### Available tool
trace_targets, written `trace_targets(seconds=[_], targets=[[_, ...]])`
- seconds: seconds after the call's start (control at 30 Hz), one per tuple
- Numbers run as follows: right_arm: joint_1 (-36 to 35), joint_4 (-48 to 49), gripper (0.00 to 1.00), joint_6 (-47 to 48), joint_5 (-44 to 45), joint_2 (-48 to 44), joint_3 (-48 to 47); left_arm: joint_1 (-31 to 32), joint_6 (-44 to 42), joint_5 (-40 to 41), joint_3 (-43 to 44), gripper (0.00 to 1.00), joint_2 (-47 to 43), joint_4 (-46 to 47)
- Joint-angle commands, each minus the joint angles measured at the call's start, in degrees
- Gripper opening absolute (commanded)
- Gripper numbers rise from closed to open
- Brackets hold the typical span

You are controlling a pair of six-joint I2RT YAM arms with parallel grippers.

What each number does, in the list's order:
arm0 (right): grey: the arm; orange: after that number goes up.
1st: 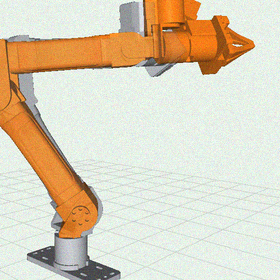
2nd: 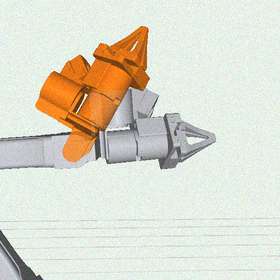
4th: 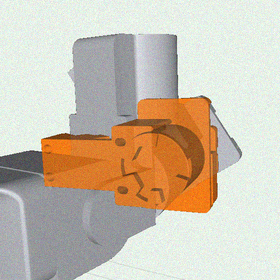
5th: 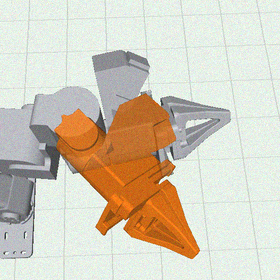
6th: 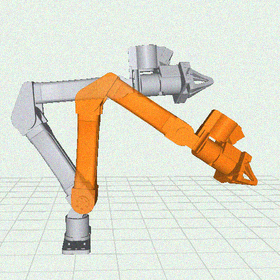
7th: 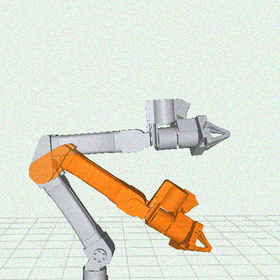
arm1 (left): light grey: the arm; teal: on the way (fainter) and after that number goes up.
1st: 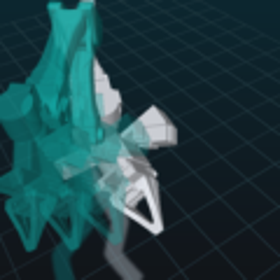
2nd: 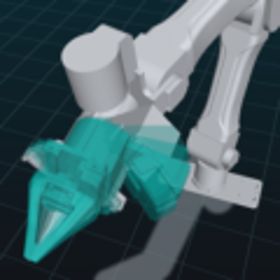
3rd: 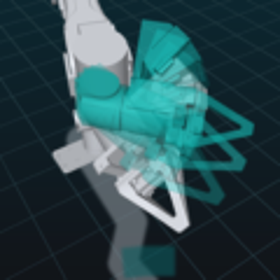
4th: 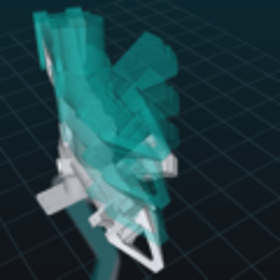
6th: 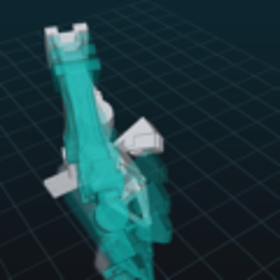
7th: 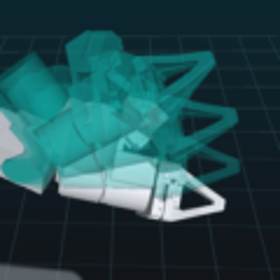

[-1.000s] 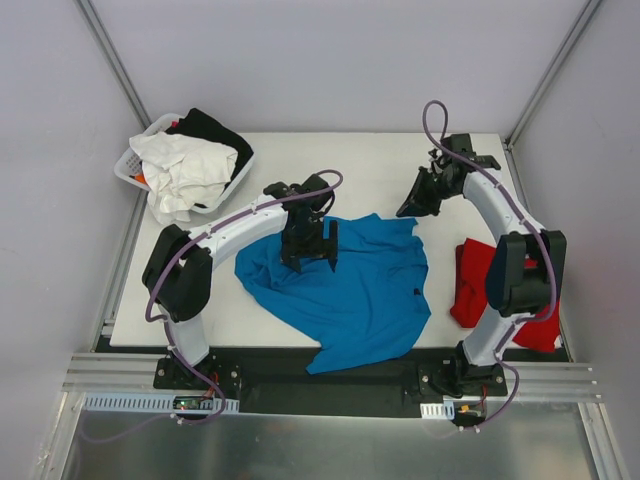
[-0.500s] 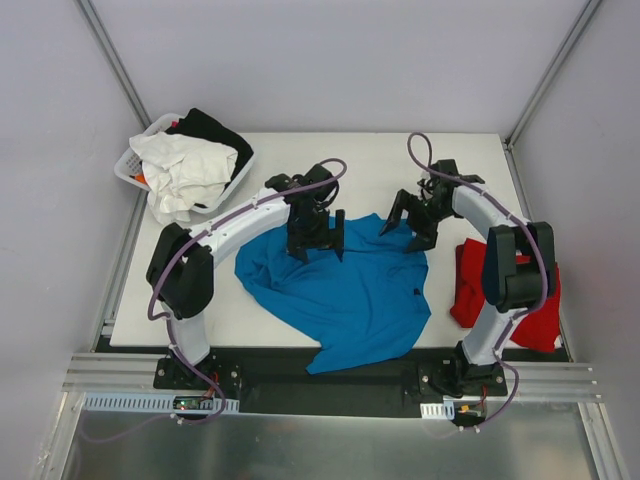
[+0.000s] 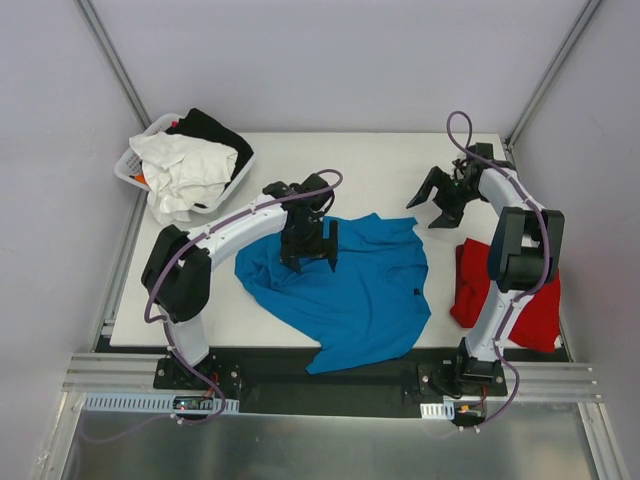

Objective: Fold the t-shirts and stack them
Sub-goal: Flatten the tshirt out

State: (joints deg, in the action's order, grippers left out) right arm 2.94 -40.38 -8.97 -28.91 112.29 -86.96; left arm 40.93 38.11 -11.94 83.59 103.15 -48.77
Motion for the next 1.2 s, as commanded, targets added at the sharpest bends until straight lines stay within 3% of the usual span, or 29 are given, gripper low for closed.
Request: trace_targets(seconds=[0.0, 0.37, 0.5, 0.53, 0.57, 0.63, 0.67, 0.8, 1.0, 1.17], targets=[[-2.0, 2.4, 0.90, -1.5, -1.4, 1.4, 0.8, 0.6, -0.7, 0.4, -0.7, 0.88, -4.1, -1.1], [-7.3, 9.6, 0.89, -5.6, -1.7, 2.0, 5.3, 0.5, -1.0, 1.2, -3.2, 0.88, -7.2, -2.1], [-9.4, 14.0, 0.79, -7.4, -3.6, 0.6, 7.3, 0.5, -1.0, 1.6, -4.2, 0.88, -8.1, -2.2], [-9.8, 15.0, 0.72, -7.7, -4.1, 0.5, 8.1, 0.5, -1.0, 1.7, -4.5, 0.88, -8.1, -2.2], [-10.6, 15.7, 0.42, -8.5, -4.6, 0.3, 8.5, 0.5, -1.0, 1.6, -4.6, 0.88, -8.2, -2.2], [-11.0, 16.4, 0.04, -9.0, -4.0, 0.1, 8.8, 0.5, -1.1, 1.6, -4.6, 0.88, -8.3, -2.3], [-11.2, 16.5, 0.01, -9.4, -3.9, 0.1, 8.8, 0.5, -1.1, 1.5, -4.5, 0.88, -8.2, -2.2], [-11.1, 15.0, 0.01, -8.8, -3.5, -1.5, 6.8, 0.5, -1.5, 1.7, -4.1, 0.88, -8.1, -2.2], [-11.0, 10.3, 0.01, -9.4, -1.0, -11.7, 0.5, 0.5, -1.5, 1.3, -3.4, 0.88, -7.0, -2.1], [-12.1, 10.0, 0.01, -12.5, -3.3, -21.3, 2.9, 0.6, -1.5, 1.1, -2.0, 0.88, -5.3, -1.9]])
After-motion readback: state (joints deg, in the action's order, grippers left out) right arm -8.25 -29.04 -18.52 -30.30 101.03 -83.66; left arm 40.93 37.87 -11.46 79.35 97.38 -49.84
